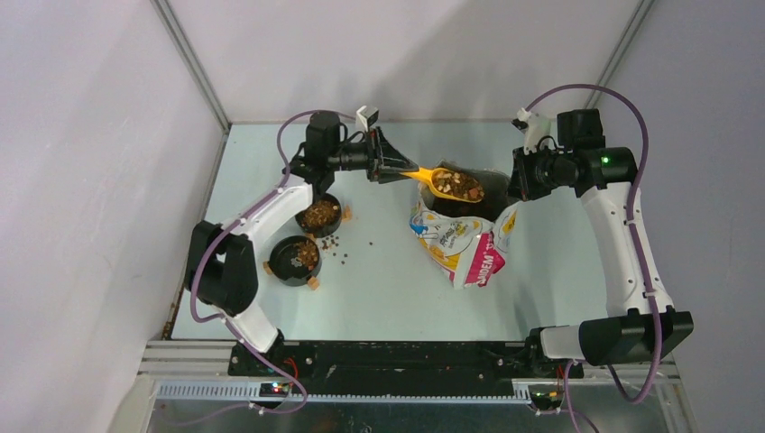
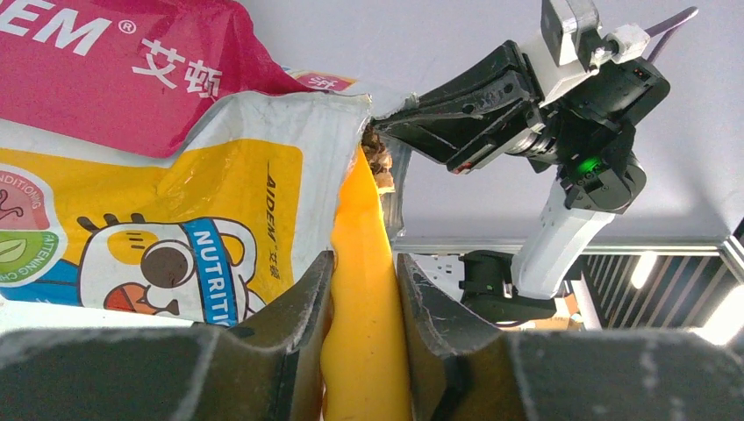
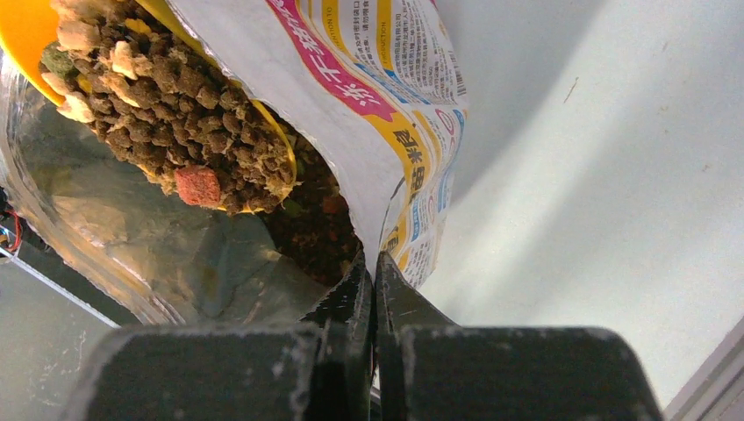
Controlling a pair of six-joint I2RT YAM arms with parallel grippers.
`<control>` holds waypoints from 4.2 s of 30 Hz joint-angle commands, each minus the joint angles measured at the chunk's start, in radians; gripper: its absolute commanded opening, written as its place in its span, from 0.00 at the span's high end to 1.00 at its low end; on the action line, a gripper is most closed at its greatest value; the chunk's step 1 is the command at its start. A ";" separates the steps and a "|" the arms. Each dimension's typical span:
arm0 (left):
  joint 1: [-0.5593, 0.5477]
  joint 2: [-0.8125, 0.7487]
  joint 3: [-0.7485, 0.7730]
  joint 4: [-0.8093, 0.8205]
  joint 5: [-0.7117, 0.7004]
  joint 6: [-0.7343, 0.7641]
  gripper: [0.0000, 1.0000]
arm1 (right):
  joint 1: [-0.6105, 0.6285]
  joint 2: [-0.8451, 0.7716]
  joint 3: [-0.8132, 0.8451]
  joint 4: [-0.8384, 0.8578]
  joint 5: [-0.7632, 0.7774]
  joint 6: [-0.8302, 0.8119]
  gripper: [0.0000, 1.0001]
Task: Serve the pet food
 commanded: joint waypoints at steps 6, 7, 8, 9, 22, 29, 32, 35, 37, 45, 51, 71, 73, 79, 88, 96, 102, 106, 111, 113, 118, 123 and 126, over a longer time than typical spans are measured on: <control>0.002 -0.034 0.018 0.114 0.016 -0.097 1.00 | -0.007 -0.016 0.081 0.068 -0.006 -0.010 1.00; 0.000 -0.028 0.018 0.117 0.017 -0.098 1.00 | -0.008 -0.017 0.081 0.068 -0.006 -0.011 1.00; -0.001 -0.027 0.017 0.119 0.023 -0.103 1.00 | -0.008 -0.018 0.081 0.068 -0.007 -0.010 1.00; -0.001 -0.027 0.014 0.136 0.027 -0.109 1.00 | -0.007 -0.019 0.082 0.067 -0.006 -0.009 1.00; -0.027 -0.044 0.176 -0.388 -0.113 0.340 1.00 | -0.007 -0.015 0.083 0.070 -0.013 -0.007 1.00; -0.020 -0.054 0.003 0.014 0.000 -0.006 1.00 | -0.007 -0.023 0.066 0.072 -0.014 -0.006 1.00; -0.009 -0.054 0.004 0.002 -0.021 0.009 1.00 | -0.008 -0.022 0.065 0.075 -0.014 -0.005 1.00; -0.031 -0.053 0.188 -0.414 -0.128 0.435 1.00 | -0.007 -0.020 0.066 0.075 -0.015 -0.004 1.00; -0.040 -0.053 0.185 -0.437 -0.114 0.403 1.00 | -0.008 -0.018 0.065 0.076 -0.015 -0.004 1.00; -0.020 -0.049 -0.055 0.161 0.003 -0.108 1.00 | -0.008 -0.026 0.056 0.077 -0.015 -0.005 1.00; -0.011 -0.038 -0.107 0.346 0.030 -0.247 1.00 | -0.010 -0.031 0.047 0.079 -0.014 -0.004 1.00; -0.035 0.154 -0.205 1.066 -0.069 -0.710 1.00 | -0.015 -0.026 0.023 0.086 -0.018 -0.008 1.00; -0.038 0.163 -0.192 1.080 -0.067 -0.712 1.00 | -0.015 -0.023 0.026 0.089 -0.020 -0.006 1.00; -0.026 0.131 -0.166 1.103 -0.026 -0.708 1.00 | -0.017 -0.029 0.033 0.084 -0.020 -0.008 1.00; 0.104 -0.025 -0.259 1.028 0.018 -0.648 1.00 | -0.018 -0.030 0.041 0.085 -0.034 -0.012 1.00; 0.221 -0.122 -0.323 0.888 0.055 -0.591 1.00 | -0.019 -0.015 0.066 0.085 -0.049 -0.009 1.00; 0.313 -0.202 -0.417 0.827 0.084 -0.562 1.00 | -0.019 -0.015 0.065 0.083 -0.055 -0.018 1.00; 0.368 -0.246 -0.491 0.843 0.098 -0.562 1.00 | -0.020 -0.009 0.069 0.083 -0.060 -0.019 1.00; 0.460 -0.302 -0.592 0.902 0.091 -0.587 1.00 | -0.021 -0.008 0.077 0.082 -0.067 -0.018 1.00; 0.503 -0.328 -0.617 0.906 0.095 -0.588 1.00 | -0.020 -0.011 0.079 0.080 -0.068 -0.019 1.00; 0.599 -0.400 -0.683 0.890 0.115 -0.570 1.00 | -0.022 -0.020 0.072 0.082 -0.070 -0.016 1.00; 0.708 -0.465 -0.780 0.861 0.144 -0.538 1.00 | -0.022 -0.030 0.060 0.086 -0.077 -0.013 1.00; 0.763 -0.498 -0.828 0.865 0.159 -0.530 1.00 | -0.022 -0.035 0.057 0.086 -0.080 -0.014 1.00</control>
